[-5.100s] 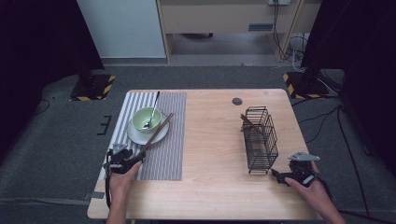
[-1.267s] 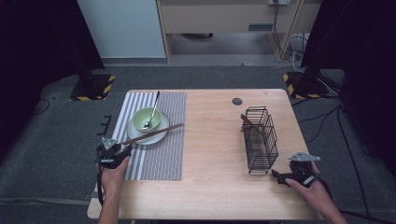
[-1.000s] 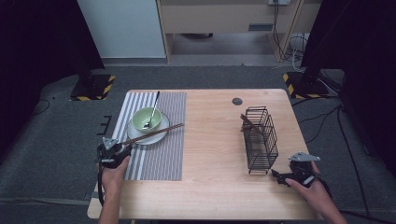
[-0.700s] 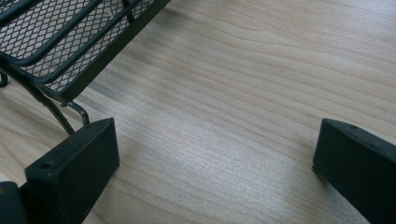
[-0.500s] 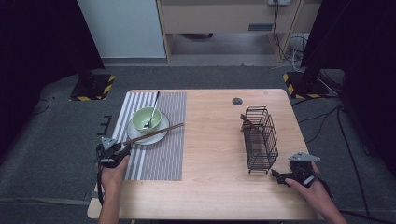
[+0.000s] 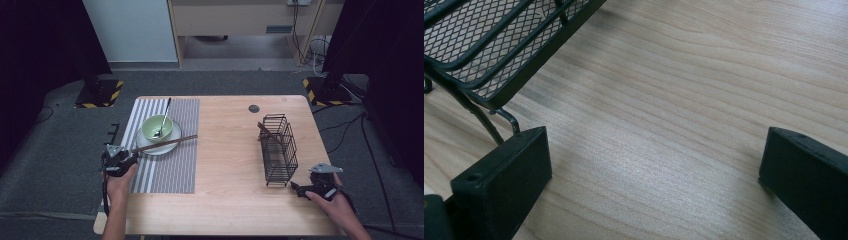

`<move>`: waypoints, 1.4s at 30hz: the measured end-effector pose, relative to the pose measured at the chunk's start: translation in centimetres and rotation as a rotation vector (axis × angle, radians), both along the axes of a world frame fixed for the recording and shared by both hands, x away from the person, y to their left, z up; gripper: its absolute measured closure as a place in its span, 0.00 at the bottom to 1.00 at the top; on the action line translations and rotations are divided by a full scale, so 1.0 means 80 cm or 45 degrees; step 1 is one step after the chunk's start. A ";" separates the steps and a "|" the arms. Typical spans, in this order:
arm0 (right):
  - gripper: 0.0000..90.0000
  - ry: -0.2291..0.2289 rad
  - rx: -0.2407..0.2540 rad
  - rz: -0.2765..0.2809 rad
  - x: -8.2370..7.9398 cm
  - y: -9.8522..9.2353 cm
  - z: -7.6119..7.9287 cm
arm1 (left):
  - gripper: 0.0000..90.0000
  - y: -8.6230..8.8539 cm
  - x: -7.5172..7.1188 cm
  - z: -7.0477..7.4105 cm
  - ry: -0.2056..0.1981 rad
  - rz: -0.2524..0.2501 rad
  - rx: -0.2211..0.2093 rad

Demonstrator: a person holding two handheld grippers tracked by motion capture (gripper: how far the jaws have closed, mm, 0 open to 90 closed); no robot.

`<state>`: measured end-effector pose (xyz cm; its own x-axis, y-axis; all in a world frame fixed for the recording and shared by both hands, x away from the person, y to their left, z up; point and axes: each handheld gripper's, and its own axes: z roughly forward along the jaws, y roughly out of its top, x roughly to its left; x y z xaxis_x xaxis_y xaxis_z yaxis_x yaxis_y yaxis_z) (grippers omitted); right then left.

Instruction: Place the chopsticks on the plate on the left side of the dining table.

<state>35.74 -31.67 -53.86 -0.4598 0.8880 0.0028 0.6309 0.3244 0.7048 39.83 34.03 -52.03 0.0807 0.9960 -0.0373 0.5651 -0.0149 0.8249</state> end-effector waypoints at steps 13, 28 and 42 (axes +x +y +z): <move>0.00 0.002 0.001 -0.007 -0.001 0.000 0.000 | 0.61 0.005 0.009 0.002 -0.002 0.001 0.000; 0.00 0.001 0.001 -0.011 -0.001 0.000 0.000 | 0.62 0.013 0.015 -0.001 -0.019 0.000 -0.016; 0.00 0.001 0.001 -0.015 -0.001 0.001 0.000 | 0.63 0.015 0.024 -0.002 -0.016 -0.010 -0.005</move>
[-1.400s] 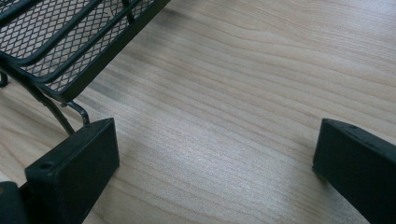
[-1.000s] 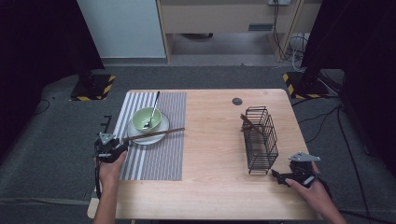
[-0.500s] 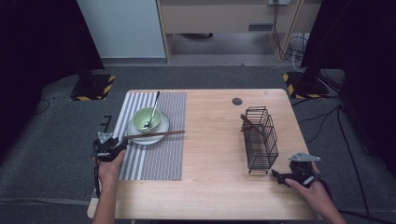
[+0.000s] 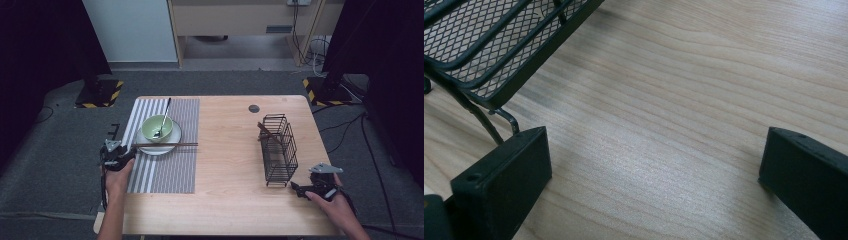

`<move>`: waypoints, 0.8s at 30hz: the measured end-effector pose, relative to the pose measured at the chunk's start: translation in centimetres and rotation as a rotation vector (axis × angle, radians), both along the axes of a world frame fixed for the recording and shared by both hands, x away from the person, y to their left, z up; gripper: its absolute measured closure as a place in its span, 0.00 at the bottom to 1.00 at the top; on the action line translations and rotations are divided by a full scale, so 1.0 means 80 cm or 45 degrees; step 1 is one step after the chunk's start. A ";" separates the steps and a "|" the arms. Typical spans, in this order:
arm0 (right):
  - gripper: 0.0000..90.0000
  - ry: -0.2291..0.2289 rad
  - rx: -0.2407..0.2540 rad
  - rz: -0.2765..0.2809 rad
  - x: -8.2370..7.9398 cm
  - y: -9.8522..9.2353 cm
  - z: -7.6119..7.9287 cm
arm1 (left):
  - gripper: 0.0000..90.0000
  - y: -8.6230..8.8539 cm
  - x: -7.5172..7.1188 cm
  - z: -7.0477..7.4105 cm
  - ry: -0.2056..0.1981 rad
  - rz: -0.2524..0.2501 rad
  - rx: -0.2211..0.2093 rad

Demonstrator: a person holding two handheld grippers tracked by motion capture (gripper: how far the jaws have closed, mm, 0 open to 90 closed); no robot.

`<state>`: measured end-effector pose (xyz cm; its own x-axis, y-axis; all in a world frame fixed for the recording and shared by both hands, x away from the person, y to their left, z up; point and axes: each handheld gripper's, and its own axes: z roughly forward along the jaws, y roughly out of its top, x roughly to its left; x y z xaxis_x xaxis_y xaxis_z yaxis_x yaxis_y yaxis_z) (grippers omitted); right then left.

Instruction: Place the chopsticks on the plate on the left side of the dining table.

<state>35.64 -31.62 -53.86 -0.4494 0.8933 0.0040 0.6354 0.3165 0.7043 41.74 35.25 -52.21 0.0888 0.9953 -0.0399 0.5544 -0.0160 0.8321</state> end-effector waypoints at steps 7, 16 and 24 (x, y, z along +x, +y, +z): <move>0.00 -0.001 -0.001 -0.003 0.000 0.000 0.000 | 0.63 0.001 0.003 0.000 0.004 0.003 0.006; 0.00 0.002 0.002 -0.004 -0.001 0.000 0.000 | 0.63 0.000 0.006 0.000 0.005 -0.003 0.006; 0.00 0.002 0.002 -0.004 -0.001 0.000 0.000 | 0.57 -0.004 -0.003 0.009 0.001 -0.031 -0.012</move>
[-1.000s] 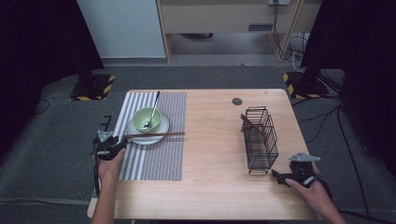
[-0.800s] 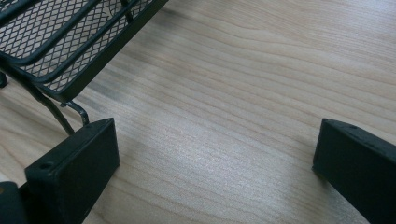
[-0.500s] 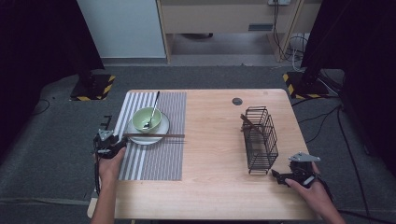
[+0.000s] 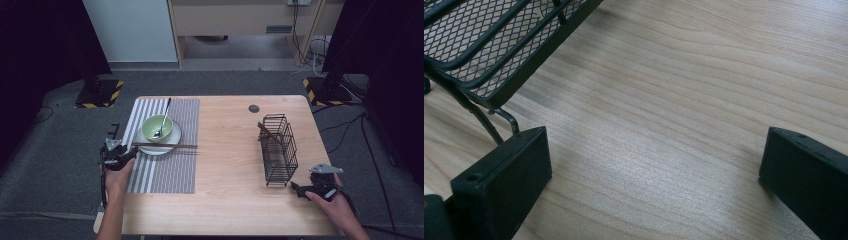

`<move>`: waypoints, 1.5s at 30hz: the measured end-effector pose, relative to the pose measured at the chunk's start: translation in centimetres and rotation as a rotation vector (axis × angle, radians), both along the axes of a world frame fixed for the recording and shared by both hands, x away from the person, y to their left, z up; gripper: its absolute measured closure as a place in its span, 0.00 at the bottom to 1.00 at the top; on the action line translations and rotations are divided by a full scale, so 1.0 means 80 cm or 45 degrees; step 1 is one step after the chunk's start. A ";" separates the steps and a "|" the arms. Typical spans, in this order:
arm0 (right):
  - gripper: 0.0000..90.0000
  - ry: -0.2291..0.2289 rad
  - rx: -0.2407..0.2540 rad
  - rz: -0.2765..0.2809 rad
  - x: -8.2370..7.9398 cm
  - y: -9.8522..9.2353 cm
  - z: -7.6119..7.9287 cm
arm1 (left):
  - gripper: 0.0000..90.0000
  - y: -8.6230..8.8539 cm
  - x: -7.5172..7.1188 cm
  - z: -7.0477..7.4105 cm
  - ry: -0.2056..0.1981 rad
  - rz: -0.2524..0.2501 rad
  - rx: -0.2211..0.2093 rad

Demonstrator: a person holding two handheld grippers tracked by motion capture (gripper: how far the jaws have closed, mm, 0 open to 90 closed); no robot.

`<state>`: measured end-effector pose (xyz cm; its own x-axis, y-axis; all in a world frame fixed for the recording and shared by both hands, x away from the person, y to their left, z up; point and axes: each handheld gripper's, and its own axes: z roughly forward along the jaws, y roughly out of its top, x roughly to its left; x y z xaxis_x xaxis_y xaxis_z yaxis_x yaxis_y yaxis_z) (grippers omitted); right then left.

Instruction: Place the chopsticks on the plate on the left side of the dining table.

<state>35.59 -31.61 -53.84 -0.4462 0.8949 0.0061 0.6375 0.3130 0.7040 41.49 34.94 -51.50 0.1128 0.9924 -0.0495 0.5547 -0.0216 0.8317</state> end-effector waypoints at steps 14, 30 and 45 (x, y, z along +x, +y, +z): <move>0.00 0.000 0.000 0.000 0.000 0.000 0.000 | 0.39 -0.018 -0.024 0.010 -0.034 -0.084 -0.066; 0.00 0.000 0.000 0.000 0.000 0.000 0.000 | 0.25 -0.077 -0.030 0.022 -0.004 -0.252 -0.076; 0.00 -0.003 -0.002 -0.004 0.000 0.000 0.000 | 0.21 -0.154 -0.039 0.030 0.038 -0.453 -0.074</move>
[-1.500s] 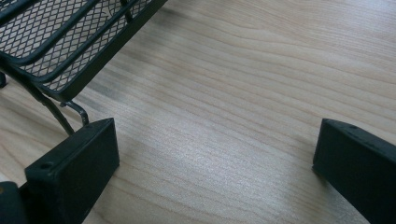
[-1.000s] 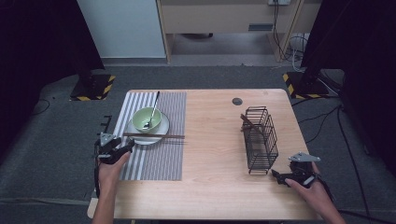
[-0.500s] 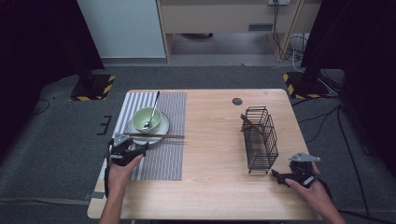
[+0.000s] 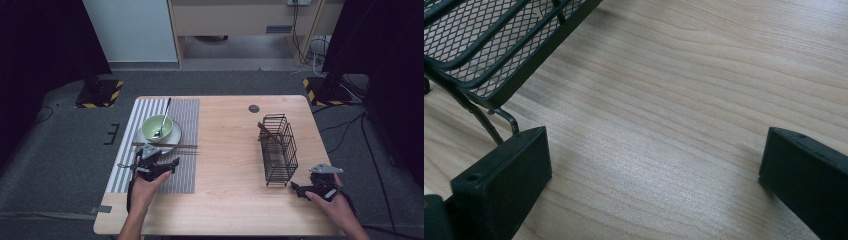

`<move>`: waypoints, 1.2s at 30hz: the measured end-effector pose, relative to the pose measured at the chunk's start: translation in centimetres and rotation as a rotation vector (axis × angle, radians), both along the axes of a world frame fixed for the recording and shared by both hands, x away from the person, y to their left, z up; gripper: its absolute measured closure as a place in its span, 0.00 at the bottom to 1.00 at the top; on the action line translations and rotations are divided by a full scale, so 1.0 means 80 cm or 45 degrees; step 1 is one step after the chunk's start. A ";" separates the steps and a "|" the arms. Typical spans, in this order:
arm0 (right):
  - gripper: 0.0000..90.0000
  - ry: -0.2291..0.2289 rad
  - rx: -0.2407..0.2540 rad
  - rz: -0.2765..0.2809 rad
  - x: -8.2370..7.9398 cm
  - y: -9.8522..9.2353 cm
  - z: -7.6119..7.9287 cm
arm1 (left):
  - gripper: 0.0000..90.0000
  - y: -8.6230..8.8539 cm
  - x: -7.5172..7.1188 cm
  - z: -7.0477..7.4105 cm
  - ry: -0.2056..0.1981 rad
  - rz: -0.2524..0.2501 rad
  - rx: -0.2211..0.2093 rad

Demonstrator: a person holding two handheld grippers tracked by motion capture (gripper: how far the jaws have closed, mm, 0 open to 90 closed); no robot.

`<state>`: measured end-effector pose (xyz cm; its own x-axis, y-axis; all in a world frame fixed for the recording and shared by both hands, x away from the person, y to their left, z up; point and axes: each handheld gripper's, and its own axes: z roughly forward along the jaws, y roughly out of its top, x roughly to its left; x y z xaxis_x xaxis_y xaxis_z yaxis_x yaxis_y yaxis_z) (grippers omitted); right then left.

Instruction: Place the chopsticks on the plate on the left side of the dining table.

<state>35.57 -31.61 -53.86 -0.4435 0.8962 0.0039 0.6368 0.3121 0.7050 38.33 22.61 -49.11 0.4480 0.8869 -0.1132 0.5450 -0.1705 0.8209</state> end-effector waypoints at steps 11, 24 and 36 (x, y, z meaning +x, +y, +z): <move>0.00 0.000 0.000 0.000 0.000 0.000 0.000 | 0.18 -0.074 -0.007 -0.015 0.055 -0.192 0.085; 0.00 0.000 0.000 0.000 0.000 0.000 0.000 | 0.17 -0.168 -0.024 -0.025 0.102 -0.423 0.157; 0.00 0.001 0.001 0.004 0.000 0.000 0.000 | 0.13 -0.227 -0.004 -0.053 0.119 -0.468 0.256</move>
<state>35.58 -31.63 -53.86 -0.4460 0.8950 0.0048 0.6367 0.3135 0.7045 37.99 4.48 -53.31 0.7345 0.6786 -0.0094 0.4886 -0.5191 0.7012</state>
